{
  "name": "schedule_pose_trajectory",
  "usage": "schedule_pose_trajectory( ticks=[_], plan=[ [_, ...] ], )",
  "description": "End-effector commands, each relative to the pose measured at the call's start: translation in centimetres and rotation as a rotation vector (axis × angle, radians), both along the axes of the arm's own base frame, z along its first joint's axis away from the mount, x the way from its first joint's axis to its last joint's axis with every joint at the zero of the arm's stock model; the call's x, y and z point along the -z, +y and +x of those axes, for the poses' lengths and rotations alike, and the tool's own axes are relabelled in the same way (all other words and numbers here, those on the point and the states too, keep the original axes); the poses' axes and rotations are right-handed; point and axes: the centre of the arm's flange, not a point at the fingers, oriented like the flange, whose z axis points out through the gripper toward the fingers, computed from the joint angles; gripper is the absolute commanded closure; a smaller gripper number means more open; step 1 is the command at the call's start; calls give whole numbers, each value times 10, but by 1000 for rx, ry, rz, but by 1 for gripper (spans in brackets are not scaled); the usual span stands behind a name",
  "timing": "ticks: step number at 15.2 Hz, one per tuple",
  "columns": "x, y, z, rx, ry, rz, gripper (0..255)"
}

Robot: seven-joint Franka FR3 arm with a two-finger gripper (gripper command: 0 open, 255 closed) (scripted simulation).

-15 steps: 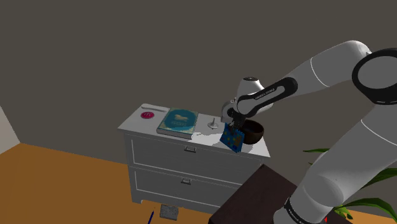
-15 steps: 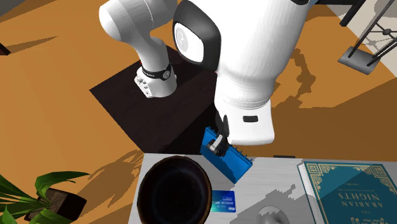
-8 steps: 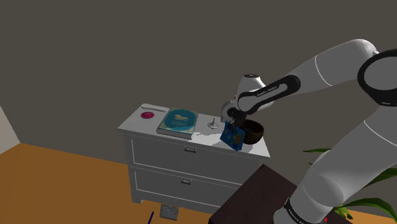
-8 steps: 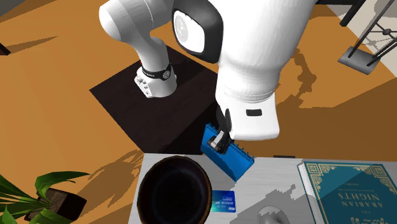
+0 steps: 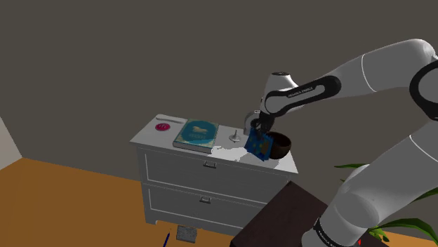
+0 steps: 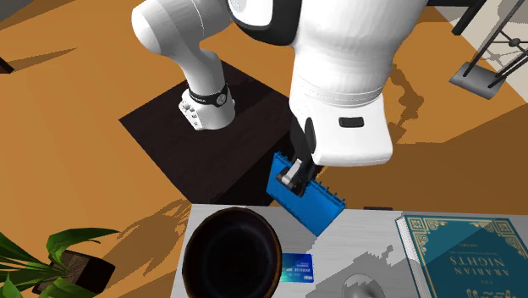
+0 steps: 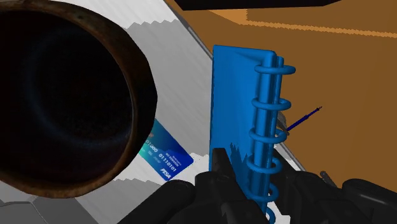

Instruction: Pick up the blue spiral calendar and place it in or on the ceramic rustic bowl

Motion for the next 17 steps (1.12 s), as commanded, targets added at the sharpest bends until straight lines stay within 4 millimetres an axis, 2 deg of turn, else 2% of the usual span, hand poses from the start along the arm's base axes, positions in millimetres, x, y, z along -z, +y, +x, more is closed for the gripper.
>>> schedule_pose_trajectory(
  ticks=[1, 17],
  plan=[
    [-11, 0, 1, 0, 0, 0, 255],
    [-96, 0, 1, 0, 0, 0, 255]
  ],
)
